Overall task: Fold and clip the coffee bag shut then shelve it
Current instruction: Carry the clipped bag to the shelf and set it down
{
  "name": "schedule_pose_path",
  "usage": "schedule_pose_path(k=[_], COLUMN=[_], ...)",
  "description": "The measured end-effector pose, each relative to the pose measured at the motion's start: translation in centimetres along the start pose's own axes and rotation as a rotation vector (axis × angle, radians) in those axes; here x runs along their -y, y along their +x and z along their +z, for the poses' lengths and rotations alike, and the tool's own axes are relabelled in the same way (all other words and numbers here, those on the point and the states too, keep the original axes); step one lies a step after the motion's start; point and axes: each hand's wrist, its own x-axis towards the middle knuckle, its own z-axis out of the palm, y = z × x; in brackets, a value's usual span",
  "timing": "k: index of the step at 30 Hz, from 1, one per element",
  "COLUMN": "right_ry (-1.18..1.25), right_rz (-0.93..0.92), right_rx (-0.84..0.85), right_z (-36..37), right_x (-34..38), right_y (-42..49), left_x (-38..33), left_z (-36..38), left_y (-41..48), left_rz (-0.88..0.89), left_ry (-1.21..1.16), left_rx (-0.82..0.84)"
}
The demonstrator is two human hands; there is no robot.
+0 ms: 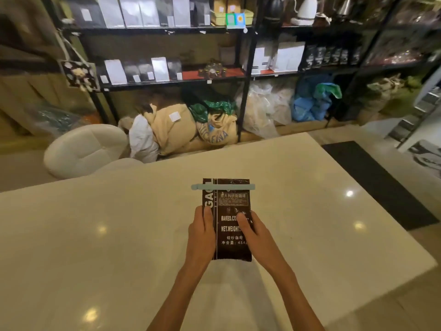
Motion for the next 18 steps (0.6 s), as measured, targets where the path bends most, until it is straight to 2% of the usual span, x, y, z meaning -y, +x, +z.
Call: schedule_pose_path(k=[6, 10, 18], right_ry=[-0.006, 0.089, 0.181], right_rz=[0.005, 0.04, 0.096], right_rx=[-0.376, -0.541, -0.828], right_z=[-10.2, -19.1, -44.2], right_x=[-4.0, -7.3, -13.6], right_y=[-3.6, -4.5, -7.4], left_x=[-1.9, -4.2, -10.6], left_z=[11.7, 21.6, 47.9], left_y=[-2.5, -4.0, -9.3], left_rz=[0.044, 0.078, 0.132], left_ry=[0.04, 0.081, 0.089], left_rx=[0.25, 0.391, 0.691])
